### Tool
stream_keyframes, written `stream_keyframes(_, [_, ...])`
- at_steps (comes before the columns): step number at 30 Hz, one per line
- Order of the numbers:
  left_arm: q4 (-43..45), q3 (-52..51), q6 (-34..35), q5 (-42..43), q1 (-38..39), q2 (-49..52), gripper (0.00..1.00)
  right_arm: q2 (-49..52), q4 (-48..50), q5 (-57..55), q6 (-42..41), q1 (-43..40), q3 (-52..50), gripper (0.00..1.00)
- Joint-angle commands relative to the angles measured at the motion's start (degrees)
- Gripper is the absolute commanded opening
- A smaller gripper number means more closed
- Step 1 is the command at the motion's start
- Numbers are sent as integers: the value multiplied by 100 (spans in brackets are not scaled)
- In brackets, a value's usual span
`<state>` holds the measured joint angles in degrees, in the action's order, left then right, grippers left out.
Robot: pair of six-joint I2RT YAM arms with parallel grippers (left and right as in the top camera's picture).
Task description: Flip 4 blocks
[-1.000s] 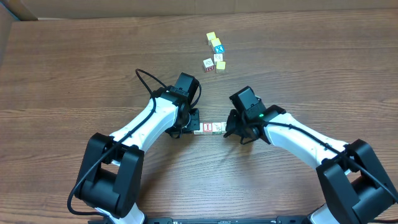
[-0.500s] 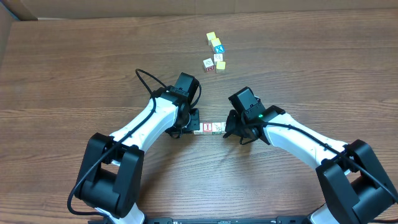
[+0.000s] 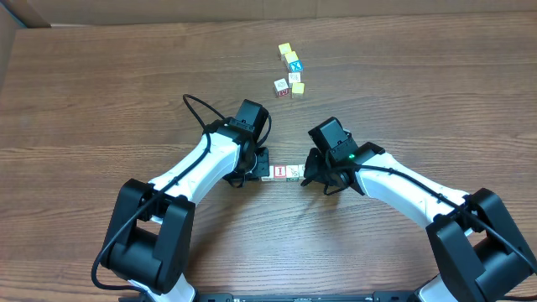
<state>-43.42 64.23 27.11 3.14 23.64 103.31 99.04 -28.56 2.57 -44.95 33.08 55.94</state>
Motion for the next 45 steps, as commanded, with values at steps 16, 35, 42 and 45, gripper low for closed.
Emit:
stream_keyframes(16, [101,-37,166,-55,17,85,4,11,-13,-37,17,-2,-44,5])
stream_keyframes(35, [195,-37,166,120,17,315,4,11,20,52,15,2,-44,5])
stream_keyframes(42, [267,-31,166,138,17,306,4,11,20,83,13,2,-44,5])
stream_keyframes(45, [295,-31,162,138,11,306,4,11,28,275,-13,2,-44,5])
